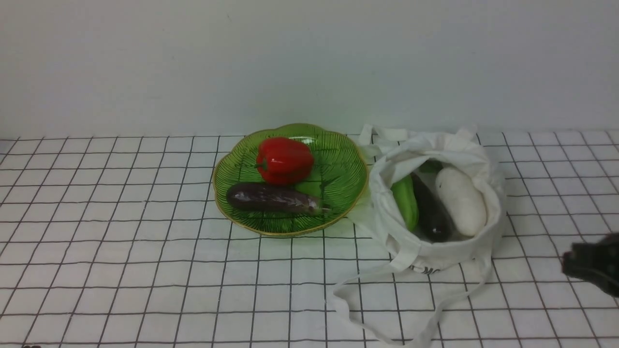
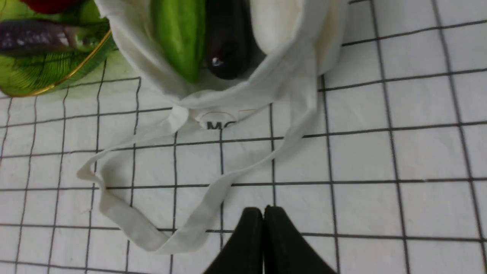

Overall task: Take vegetables from bag on white checkered tablecloth place on plate.
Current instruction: 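Reach into the cloth bag and grasp a vegetable inside it with the right gripper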

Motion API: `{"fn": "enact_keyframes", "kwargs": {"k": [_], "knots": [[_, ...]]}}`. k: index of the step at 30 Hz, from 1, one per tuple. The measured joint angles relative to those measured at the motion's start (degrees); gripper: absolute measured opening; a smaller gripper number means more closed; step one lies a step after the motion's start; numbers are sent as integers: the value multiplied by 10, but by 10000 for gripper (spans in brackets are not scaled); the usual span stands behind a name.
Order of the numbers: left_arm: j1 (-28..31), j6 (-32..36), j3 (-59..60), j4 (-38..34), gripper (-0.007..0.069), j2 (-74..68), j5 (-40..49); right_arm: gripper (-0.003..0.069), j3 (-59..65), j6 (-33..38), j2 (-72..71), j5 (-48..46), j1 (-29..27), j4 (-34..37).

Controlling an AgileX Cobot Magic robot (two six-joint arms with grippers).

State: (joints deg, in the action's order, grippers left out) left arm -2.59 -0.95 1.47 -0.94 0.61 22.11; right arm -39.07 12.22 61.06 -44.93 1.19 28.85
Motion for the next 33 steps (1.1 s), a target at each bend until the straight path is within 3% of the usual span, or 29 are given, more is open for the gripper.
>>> {"fn": "enact_keyframes", "kwargs": {"k": [4,9,11,16,22,33], "knots": [[0,0,0,0,-8,0,0,53,-83,62,120,-59,17,42],[0,0,0,0,-8,0,0,165,-201,75,251,-95,65,16],[0,0,0,0,-8,0,0,248,-262,40,311,-98,89,-45],[0,0,0,0,-8,0,0,372,-333,-64,374,-86,112,-156],[0,0,0,0,-8,0,0,493,-347,-126,444,-20,113,-214],[0,0,0,0,-8,0,0,527,-347,-204,518,22,113,-301]]}}
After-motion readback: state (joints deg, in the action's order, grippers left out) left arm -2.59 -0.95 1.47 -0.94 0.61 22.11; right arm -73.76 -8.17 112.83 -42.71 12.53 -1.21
